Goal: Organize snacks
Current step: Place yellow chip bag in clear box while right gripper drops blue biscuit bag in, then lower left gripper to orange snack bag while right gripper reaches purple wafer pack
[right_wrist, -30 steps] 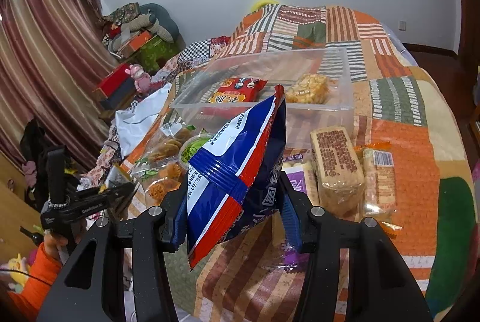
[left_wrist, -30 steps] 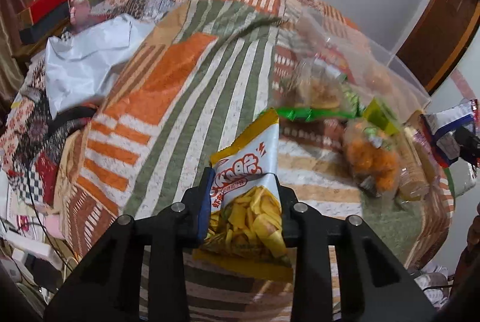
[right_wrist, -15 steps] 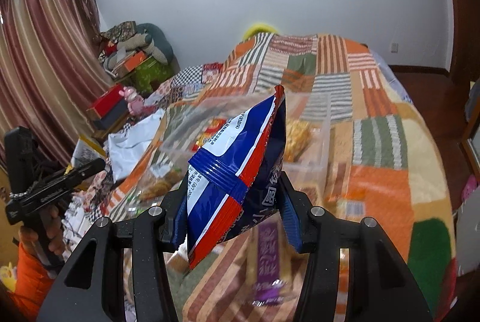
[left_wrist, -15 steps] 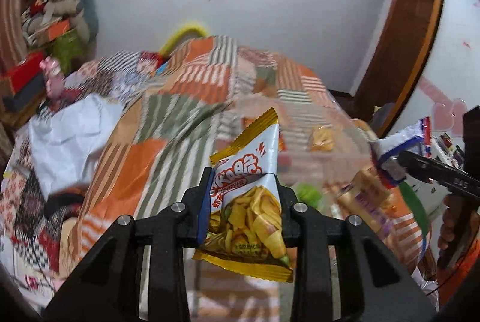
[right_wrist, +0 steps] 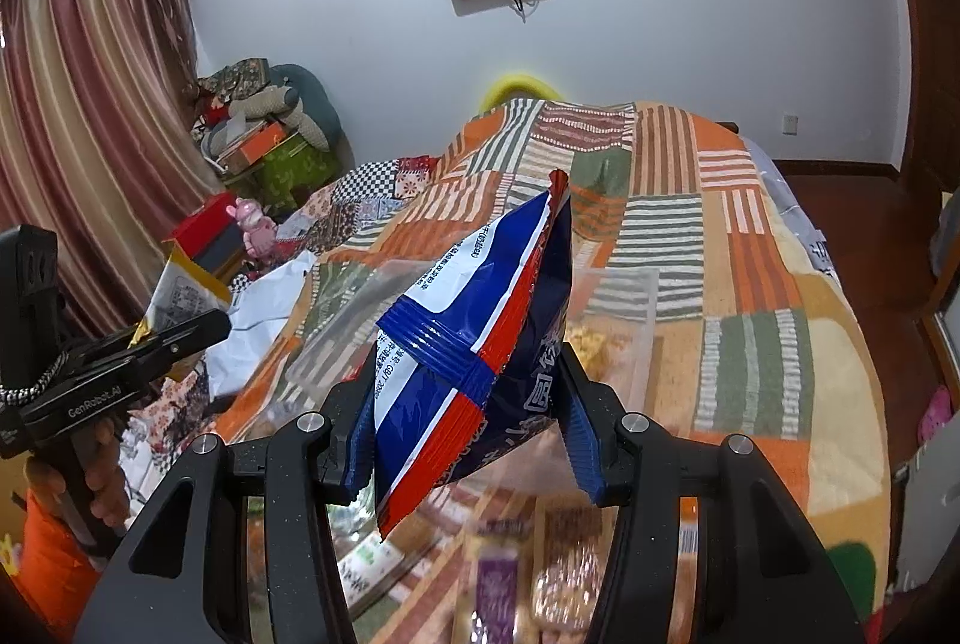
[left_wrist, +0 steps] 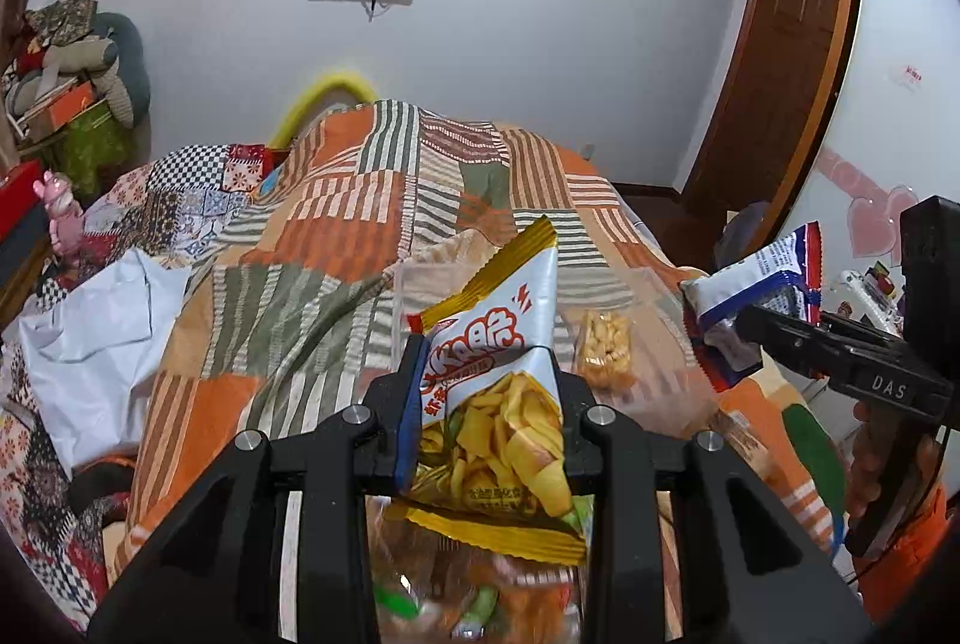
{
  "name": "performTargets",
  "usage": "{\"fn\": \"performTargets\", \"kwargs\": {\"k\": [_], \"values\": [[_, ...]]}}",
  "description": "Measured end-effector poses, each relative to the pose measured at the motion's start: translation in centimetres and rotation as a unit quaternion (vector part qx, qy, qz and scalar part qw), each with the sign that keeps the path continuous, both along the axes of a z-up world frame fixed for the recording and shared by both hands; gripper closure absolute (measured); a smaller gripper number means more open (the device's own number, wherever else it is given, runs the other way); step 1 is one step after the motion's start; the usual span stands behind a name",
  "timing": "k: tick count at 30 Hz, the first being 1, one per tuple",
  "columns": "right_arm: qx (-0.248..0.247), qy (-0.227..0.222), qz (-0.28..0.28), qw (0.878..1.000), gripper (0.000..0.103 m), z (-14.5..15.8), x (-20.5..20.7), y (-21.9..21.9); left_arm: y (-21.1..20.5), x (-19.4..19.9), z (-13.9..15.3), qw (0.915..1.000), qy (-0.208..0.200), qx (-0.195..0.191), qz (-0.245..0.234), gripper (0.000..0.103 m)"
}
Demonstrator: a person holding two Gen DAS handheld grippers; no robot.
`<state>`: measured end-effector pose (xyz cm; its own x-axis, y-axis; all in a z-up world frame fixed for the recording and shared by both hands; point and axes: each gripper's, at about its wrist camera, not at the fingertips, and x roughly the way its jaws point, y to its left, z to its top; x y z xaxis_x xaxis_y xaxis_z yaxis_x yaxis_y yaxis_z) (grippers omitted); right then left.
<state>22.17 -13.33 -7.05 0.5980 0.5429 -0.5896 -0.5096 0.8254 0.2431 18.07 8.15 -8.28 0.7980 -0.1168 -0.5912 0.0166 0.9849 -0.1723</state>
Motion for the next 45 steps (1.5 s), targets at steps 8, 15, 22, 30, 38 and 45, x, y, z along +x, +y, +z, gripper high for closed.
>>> {"fn": "performTargets", "kwargs": {"k": [8,15,22,30,38,45], "values": [[-0.021,0.024,0.018,0.999,0.055,-1.8,3.2,2.0,-1.0,4.2,-1.6,0.9996,0.026,0.003,-0.012,0.071],[-0.051,0.052,0.043,0.996,0.055,-3.8,5.4,4.5,-1.2,7.5,-4.1,0.9974,0.069,-0.004,-0.023,0.071],[-0.086,0.071,0.065,0.992,0.055,-5.6,6.4,6.0,-1.0,9.8,-6.1,0.9943,0.104,-0.007,-0.023,0.071],[-0.096,0.075,0.075,0.99,0.053,-5.4,6.1,6.3,-1.4,10.5,-7.0,0.9925,0.12,0.023,-0.001,0.061],[-0.088,0.051,0.06,0.993,0.053,-3.6,4.9,4.9,-1.4,8.6,-4.9,0.9951,0.097,0.02,-0.003,0.05],[-0.071,0.028,0.04,0.996,0.049,-1.3,2.4,2.2,-1.3,5.0,-2.8,0.9968,0.074,0.03,0.001,0.041]]}}
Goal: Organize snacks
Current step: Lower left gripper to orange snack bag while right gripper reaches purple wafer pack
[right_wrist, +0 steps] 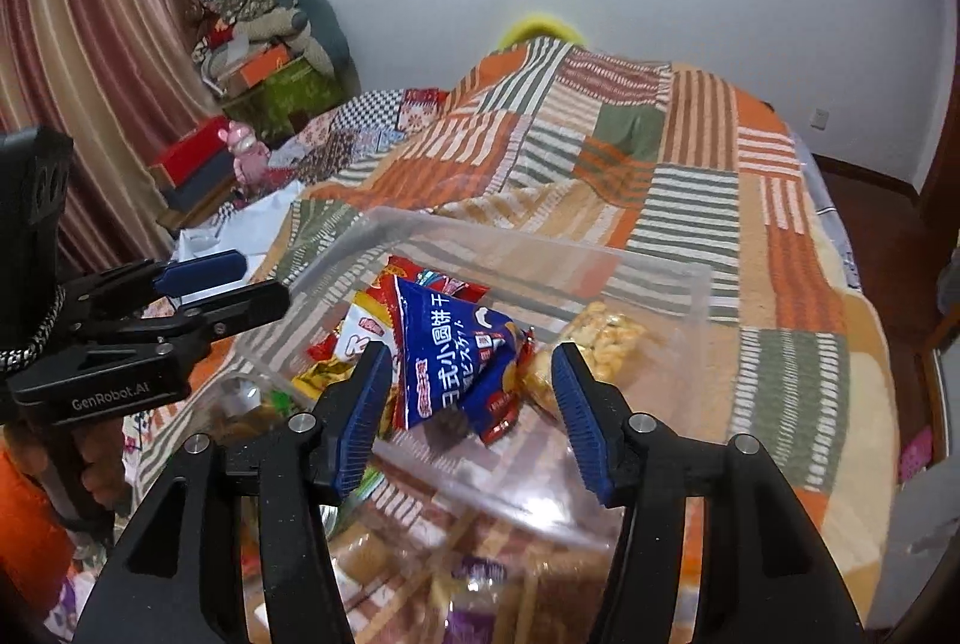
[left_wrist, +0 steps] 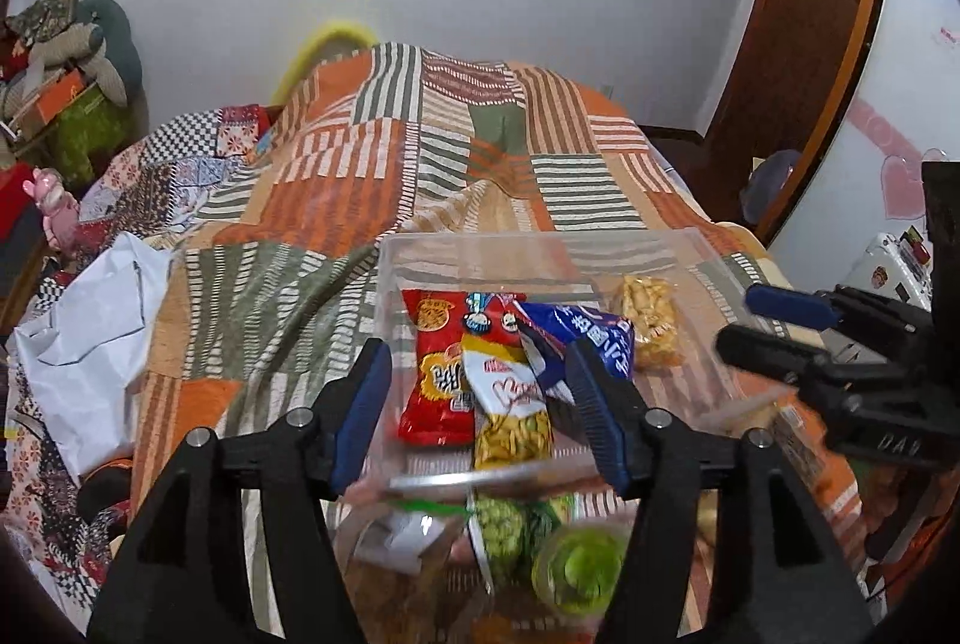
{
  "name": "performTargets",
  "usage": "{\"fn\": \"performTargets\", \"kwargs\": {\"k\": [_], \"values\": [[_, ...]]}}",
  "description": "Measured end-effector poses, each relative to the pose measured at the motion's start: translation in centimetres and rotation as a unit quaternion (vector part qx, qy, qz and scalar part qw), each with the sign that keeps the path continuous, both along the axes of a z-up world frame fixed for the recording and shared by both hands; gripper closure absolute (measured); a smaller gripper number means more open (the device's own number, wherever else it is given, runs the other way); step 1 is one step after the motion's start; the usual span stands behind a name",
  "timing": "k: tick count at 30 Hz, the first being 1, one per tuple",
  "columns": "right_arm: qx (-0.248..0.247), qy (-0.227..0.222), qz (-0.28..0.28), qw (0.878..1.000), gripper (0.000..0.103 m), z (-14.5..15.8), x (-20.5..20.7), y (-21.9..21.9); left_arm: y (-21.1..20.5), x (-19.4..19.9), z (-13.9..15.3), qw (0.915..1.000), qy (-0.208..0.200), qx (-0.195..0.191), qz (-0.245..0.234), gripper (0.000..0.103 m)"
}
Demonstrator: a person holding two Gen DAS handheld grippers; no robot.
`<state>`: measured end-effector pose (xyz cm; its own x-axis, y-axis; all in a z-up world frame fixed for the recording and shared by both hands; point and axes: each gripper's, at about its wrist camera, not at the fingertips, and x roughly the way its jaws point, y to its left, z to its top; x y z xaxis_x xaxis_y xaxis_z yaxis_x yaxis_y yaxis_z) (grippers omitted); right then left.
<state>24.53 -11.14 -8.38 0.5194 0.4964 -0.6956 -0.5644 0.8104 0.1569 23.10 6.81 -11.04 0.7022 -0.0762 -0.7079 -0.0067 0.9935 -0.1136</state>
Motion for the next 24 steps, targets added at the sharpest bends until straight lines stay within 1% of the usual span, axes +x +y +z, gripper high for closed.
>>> {"fn": "performTargets", "kwargs": {"k": [5,11,16,20,24], "values": [[-0.006,-0.023,-0.01,1.0,0.049,1.0,-2.3,-1.5,0.3,-2.7,0.6,0.9999,-0.007,0.007,0.005,0.036],[0.004,-0.019,-0.013,1.0,0.048,0.9,-5.3,-3.5,0.5,-6.2,0.2,0.9998,0.002,0.014,0.011,0.036],[0.006,-0.01,-0.017,1.0,0.048,-0.2,-7.6,-4.6,0.3,-8.6,-0.9,0.9995,0.02,0.02,0.013,0.036],[0.0,-0.001,-0.023,1.0,0.048,-1.4,-8.8,-5.2,0.3,-10.7,-2.3,0.999,0.039,0.012,0.019,0.035],[0.001,0.017,-0.027,0.999,0.048,-2.8,-9.9,-6.0,0.2,-12.5,-3.6,0.9982,0.052,0.013,0.027,0.035]]}}
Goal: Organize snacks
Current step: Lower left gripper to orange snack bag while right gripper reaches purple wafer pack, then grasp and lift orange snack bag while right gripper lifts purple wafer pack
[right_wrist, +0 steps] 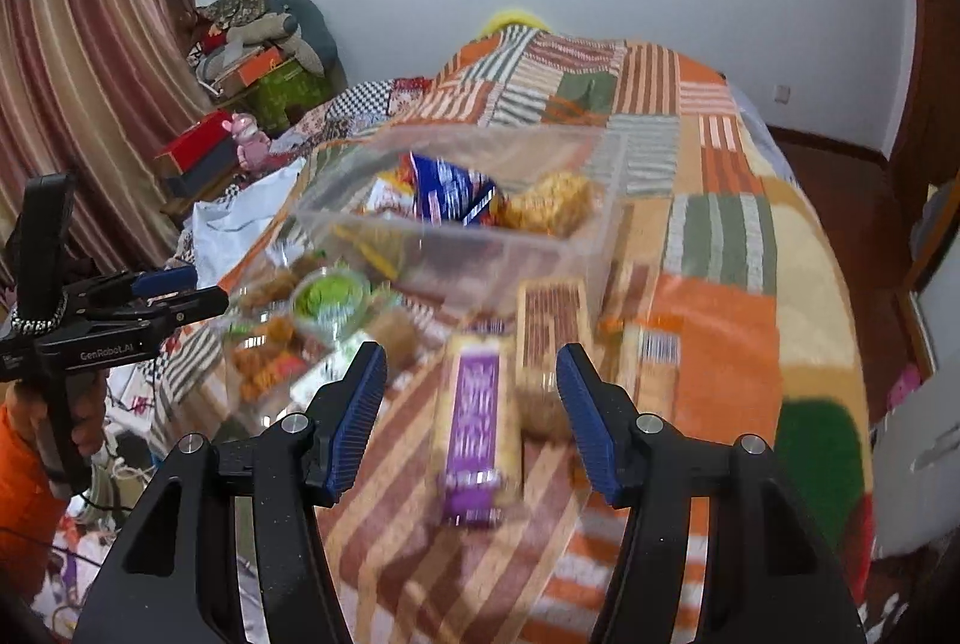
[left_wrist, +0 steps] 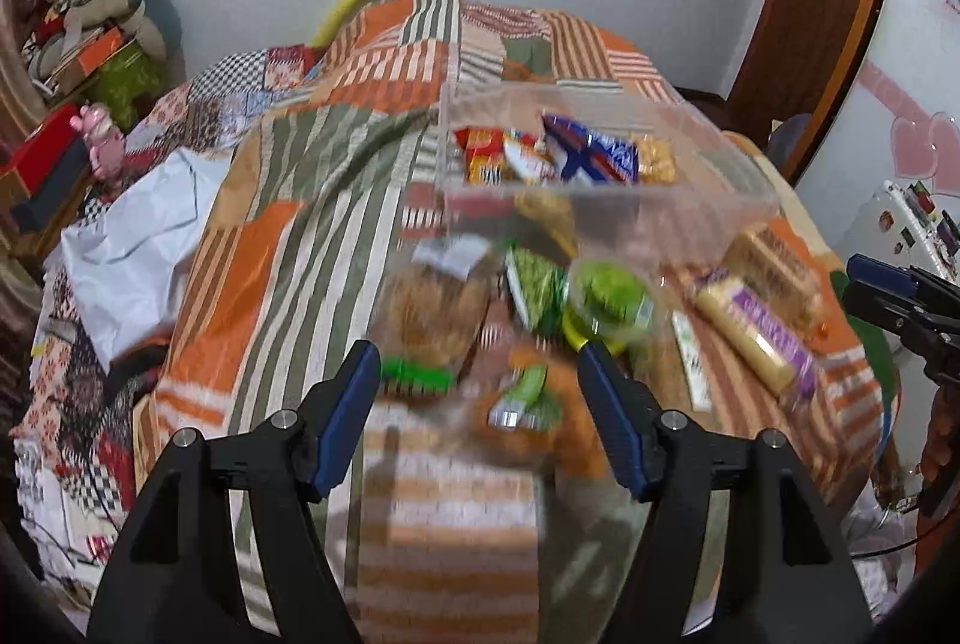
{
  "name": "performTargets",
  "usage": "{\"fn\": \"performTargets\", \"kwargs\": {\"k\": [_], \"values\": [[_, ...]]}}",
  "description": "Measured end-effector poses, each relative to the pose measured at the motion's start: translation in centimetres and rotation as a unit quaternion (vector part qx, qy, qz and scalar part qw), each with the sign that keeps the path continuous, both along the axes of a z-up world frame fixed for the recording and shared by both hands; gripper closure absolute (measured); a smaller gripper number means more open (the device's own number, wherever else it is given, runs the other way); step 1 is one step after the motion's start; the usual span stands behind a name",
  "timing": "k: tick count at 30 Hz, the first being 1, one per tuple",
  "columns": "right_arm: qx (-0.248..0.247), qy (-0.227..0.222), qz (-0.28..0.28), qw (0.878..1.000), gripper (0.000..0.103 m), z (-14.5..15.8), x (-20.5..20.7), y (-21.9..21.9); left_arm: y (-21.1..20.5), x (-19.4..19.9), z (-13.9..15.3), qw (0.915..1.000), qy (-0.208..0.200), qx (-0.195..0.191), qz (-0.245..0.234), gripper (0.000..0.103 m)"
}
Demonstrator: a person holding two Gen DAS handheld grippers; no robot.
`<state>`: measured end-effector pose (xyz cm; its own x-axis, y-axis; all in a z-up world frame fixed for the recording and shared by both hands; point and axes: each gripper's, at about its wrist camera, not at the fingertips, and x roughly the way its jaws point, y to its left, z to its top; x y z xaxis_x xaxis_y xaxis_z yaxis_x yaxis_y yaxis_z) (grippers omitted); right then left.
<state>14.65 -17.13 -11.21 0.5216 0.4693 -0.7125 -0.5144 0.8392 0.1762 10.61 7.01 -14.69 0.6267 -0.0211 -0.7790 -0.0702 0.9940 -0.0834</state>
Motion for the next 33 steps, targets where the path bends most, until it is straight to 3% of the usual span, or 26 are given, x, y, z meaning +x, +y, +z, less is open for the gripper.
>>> {"fn": "performTargets", "kwargs": {"k": [11,14,27,33], "values": [[-0.001,0.051,0.006,0.999,0.048,-3.5,-0.2,0.1,-0.5,-1.4,-2.5,0.9986,0.031,-0.043,-0.006,0.031],[-0.006,0.06,0.01,0.998,0.053,-4.4,0.1,0.7,-1.1,-1.0,-3.3,0.9982,0.037,-0.044,-0.015,0.031],[-0.019,0.07,0.023,0.997,0.054,-5.9,1.3,3.2,-1.8,1.4,-5.8,0.9946,0.055,-0.086,-0.019,0.031],[-0.027,0.065,0.021,0.997,0.052,-6.1,2.0,4.1,-2.3,2.2,-5.9,0.9953,0.044,-0.084,-0.023,0.031]]}}
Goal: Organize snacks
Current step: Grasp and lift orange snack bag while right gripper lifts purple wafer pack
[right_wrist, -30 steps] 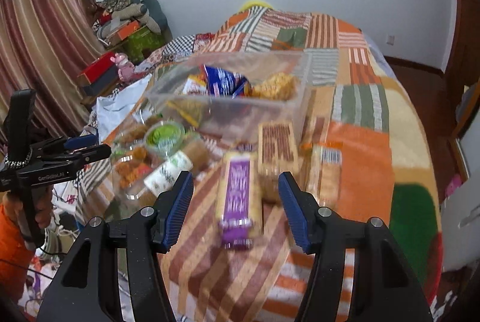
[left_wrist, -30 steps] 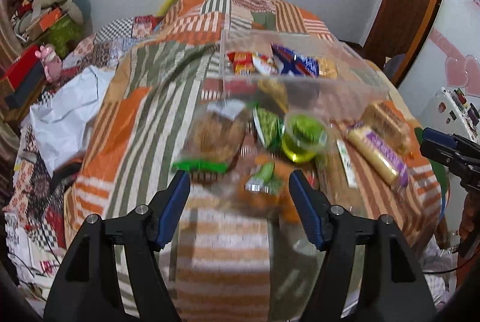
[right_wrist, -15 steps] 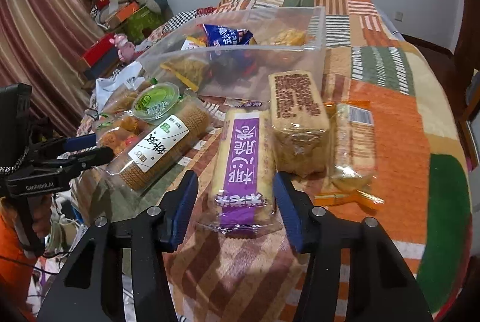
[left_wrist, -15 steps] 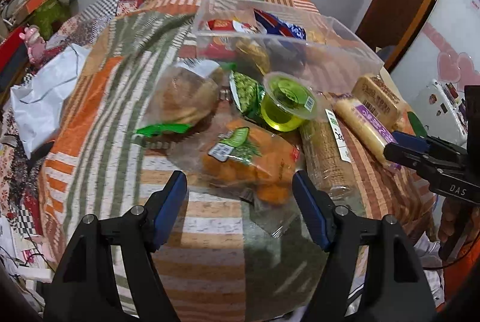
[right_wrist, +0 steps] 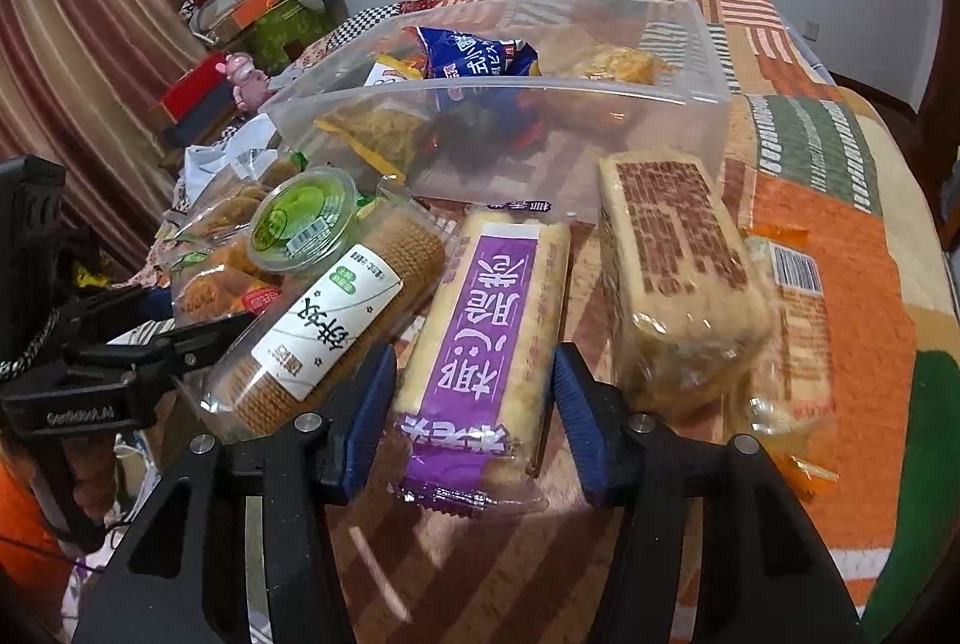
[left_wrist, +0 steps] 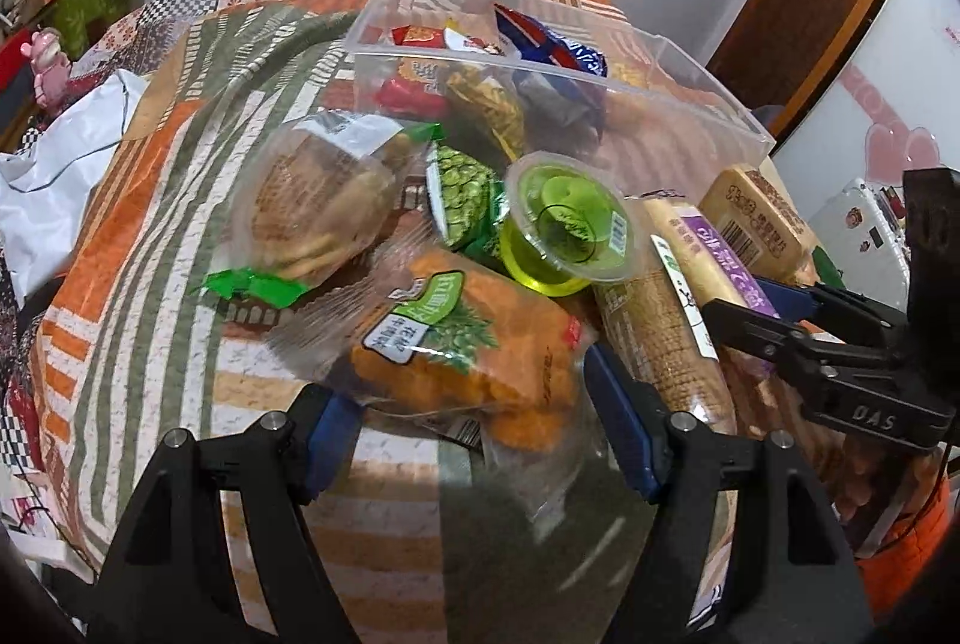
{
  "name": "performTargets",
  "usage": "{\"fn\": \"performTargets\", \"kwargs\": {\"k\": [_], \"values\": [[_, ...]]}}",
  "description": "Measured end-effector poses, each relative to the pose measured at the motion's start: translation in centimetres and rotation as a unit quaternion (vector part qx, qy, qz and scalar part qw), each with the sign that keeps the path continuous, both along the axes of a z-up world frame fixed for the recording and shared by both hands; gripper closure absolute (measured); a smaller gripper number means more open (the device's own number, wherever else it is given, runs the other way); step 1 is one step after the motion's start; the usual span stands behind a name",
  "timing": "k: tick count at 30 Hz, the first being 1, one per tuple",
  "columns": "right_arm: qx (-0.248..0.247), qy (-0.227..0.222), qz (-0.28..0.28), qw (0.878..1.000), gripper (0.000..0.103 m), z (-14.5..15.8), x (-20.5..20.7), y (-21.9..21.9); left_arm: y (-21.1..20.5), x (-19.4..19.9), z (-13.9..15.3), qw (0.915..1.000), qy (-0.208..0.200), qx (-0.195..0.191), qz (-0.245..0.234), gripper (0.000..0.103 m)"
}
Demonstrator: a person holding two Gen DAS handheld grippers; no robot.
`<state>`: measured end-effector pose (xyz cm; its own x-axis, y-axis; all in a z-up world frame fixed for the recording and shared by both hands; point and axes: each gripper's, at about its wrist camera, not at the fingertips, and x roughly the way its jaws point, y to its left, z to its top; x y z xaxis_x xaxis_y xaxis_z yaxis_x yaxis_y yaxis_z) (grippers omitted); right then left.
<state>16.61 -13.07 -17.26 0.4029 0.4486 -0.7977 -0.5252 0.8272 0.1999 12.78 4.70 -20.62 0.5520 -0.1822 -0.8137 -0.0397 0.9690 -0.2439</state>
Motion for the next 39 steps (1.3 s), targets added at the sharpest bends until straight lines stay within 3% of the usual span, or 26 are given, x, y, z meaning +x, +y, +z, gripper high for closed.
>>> {"fn": "performTargets", "kwargs": {"k": [14,21,28,39], "values": [[-0.007,-0.026,-0.009,1.0,0.058,0.8,-0.6,-0.4,0.2,-1.6,1.7,0.999,-0.045,-0.006,0.0,0.055],[0.008,-0.043,-0.014,0.999,0.062,2.5,-1.4,-1.1,-0.1,-2.7,3.6,0.9972,-0.072,0.019,0.0,0.056],[0.029,-0.062,-0.018,0.997,0.062,4.4,-1.8,-1.5,0.6,-3.5,6.3,0.9943,-0.105,0.016,0.01,0.056],[0.062,-0.103,-0.038,0.992,0.062,7.5,-0.9,-2.4,-0.7,-1.1,9.9,0.9883,-0.151,0.02,-0.004,0.056]]}}
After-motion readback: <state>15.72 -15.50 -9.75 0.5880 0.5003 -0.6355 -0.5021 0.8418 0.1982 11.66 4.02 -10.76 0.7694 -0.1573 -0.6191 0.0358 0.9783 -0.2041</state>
